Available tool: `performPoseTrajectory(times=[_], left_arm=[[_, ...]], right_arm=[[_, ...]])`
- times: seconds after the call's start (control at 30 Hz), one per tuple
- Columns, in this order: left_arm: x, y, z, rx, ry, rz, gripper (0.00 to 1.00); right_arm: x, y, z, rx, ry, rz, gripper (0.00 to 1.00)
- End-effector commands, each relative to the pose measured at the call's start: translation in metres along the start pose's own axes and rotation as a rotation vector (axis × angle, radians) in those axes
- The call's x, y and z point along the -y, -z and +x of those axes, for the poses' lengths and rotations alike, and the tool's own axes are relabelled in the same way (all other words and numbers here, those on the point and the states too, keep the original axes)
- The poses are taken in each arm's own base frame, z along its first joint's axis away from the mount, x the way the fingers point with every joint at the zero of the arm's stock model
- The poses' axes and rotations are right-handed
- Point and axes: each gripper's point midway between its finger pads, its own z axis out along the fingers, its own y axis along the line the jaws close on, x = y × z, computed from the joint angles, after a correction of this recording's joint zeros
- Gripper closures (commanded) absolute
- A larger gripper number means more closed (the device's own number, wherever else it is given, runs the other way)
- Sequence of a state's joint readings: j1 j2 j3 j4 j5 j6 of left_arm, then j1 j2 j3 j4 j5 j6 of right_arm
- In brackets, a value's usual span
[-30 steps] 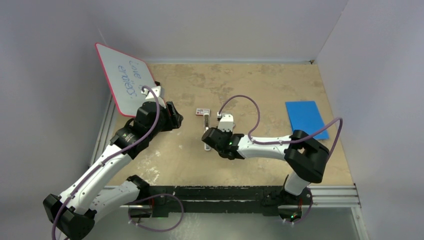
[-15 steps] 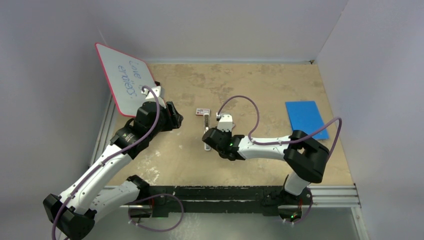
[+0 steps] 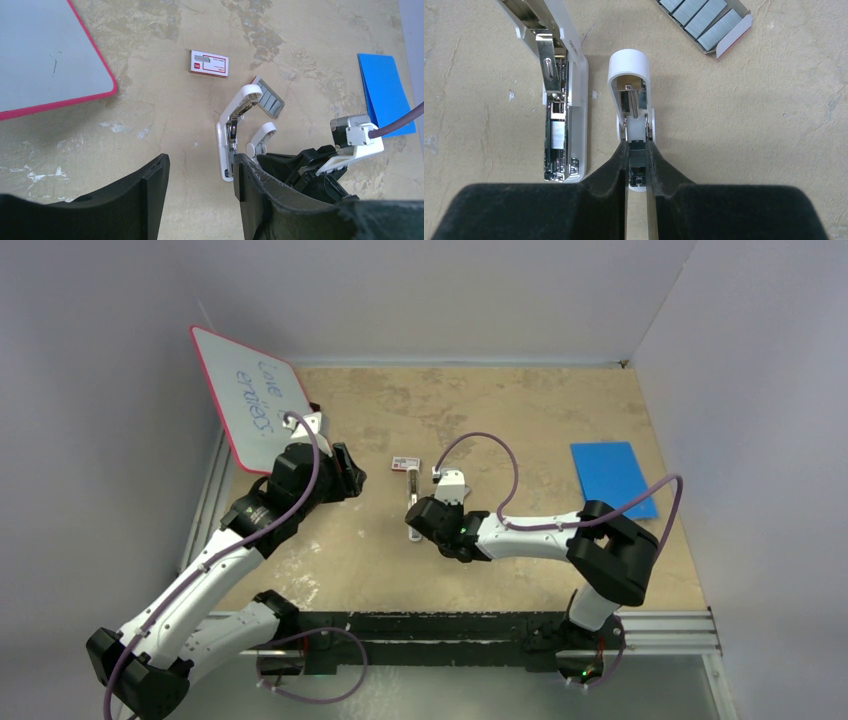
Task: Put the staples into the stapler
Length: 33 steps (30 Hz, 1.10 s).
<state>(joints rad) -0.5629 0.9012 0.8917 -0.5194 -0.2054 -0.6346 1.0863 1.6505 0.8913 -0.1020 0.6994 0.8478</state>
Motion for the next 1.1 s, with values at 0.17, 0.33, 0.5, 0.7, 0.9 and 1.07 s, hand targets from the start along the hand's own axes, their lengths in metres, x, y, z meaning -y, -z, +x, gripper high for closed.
performPoseTrajectory(times=[0.17,0.33,0.5,0.7,0.9,1.07], left_arm=[[0.001,0.001,-0.008,0.025,0.003,0.001,0.50],[0.001,0.001,-0.008,0.027,0.003,0.002,0.50],[0.001,0.001,-0.008,0.026,0.003,0.003,0.50],[0.001,0.001,-0.008,0.024,0.003,0.004,0.50],[0.001,0.000,-0.008,0.024,0.002,0.004,0.50],[0.001,0.000,-0.007,0.022,0.002,0.003,0.50]], right_arm=[[-0.003,0.001,-0.006,0.023,-0.016,-0.018,0.85],[-0.001,0.000,-0.003,0.016,-0.009,-0.006,0.85],[0.001,-0.002,0.001,0.009,-0.005,0.002,0.85],[0.001,-0.003,0.001,0.008,-0.008,0.006,0.85],[0.002,-0.006,0.006,0.000,0.000,0.011,0.85],[0.003,-0.007,0.009,-0.004,0.010,0.016,0.85]])
